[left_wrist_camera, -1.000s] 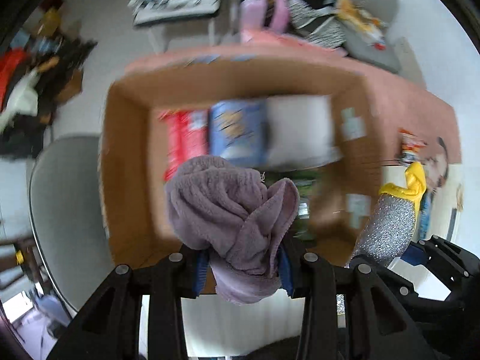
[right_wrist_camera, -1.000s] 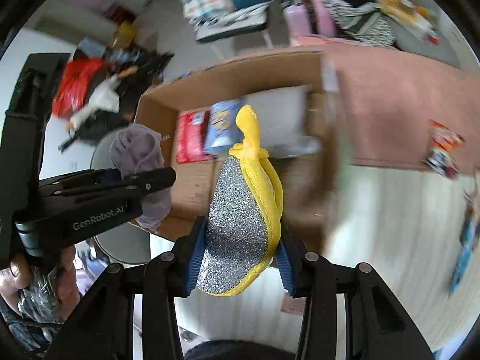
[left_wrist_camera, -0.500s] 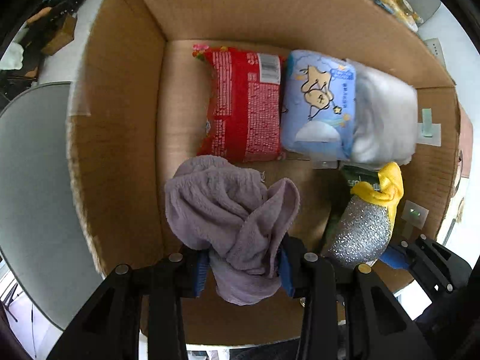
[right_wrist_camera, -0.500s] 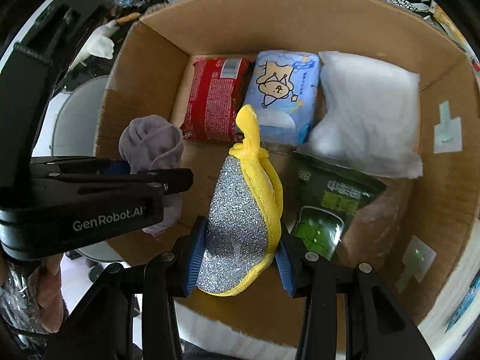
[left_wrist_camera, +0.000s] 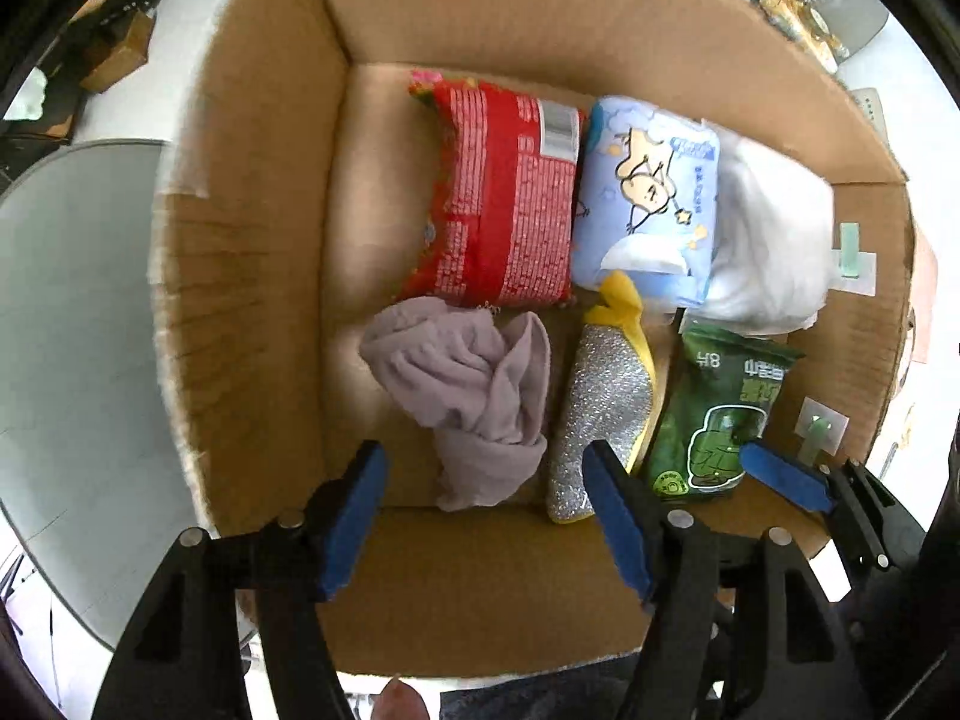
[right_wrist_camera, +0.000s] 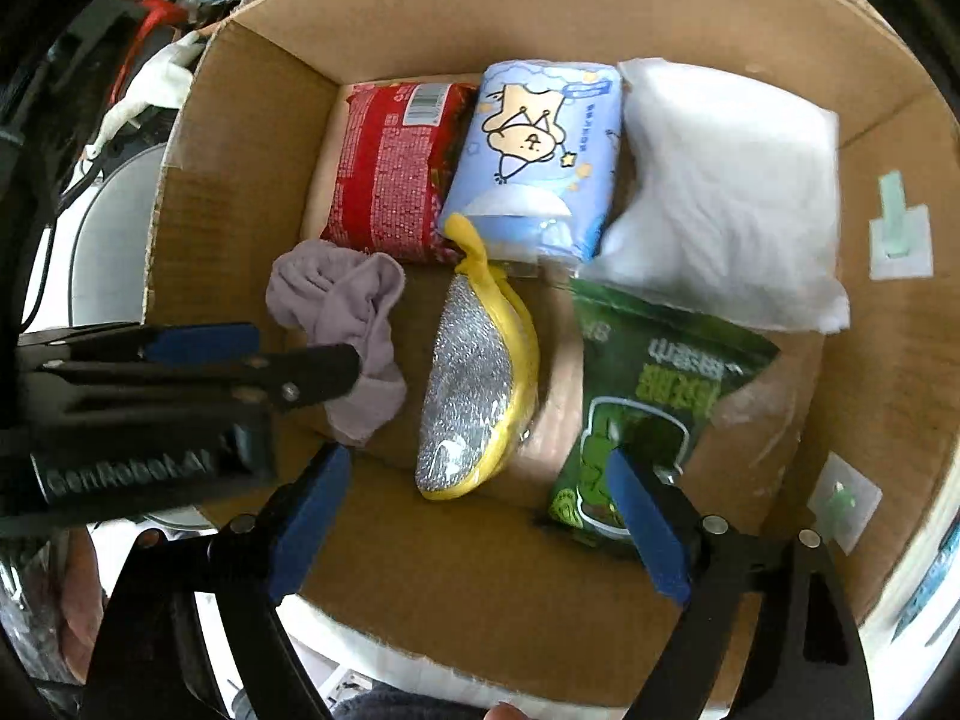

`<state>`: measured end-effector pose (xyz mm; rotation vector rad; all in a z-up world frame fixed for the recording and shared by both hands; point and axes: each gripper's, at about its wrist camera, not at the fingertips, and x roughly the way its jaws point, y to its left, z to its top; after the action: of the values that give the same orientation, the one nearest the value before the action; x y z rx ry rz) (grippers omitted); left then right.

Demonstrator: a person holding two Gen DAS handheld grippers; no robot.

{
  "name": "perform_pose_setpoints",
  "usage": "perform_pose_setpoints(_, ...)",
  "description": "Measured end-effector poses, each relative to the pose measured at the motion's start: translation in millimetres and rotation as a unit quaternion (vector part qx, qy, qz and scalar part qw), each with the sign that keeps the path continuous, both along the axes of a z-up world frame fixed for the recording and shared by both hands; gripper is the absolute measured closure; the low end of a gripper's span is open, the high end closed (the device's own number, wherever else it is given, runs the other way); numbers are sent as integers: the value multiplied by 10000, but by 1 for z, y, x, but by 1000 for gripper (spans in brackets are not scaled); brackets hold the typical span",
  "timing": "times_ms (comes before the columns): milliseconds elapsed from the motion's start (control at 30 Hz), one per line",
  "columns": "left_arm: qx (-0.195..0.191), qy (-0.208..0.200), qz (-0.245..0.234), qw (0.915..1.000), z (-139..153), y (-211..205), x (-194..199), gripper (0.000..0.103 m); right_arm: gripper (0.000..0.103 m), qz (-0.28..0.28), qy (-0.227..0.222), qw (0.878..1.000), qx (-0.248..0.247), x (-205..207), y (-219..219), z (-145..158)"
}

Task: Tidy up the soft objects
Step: 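Place the cloth in the box while the right tool places the yellow sponge, then grasp the orange snack bag with the left tool while the right grasps the blue tube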

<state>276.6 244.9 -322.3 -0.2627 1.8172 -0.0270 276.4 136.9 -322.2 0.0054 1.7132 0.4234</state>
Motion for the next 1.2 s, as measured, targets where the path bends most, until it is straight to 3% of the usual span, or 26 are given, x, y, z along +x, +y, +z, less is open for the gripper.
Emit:
perform_pose_setpoints(233,314,-728,-39,9968,48,-7,-8,38,14,-258,-417,9983,-316,-20,-46,39)
perform_pose_setpoints(333,609,-1136,-91,9916,73,-16,-25,38,14,-359,-579,9970,-367,-30,-63,57)
perform_pose_setpoints(633,968,-1864,15,9777,115,-27,-58,37,14,-495,-1142,9905,-586,-65,-74,98)
perform_pose_setpoints(700,992,-2002,42,9747,123,-31,-64,30,14,-536,-1284,9885,-600,-72,-77,108)
perform_pose_setpoints(767,1028,-2154,23,9711,133,-35,-71,16,14,-569,-1387,9869,-592,-79,-82,121)
perform_pose_setpoints(900,1174,-2319,-55,9656,146,-41,-81,9,12,-673,-1618,9826,-617,-89,-88,137)
perform_pose_setpoints(967,1152,-2384,-14,9643,151,-43,-85,6,2,-711,-1723,9803,-648,-93,-91,145)
perform_pose_setpoints(1200,1175,-2657,165,9567,173,-48,-98,3,0,-811,-1923,9766,-511,-103,-103,164)
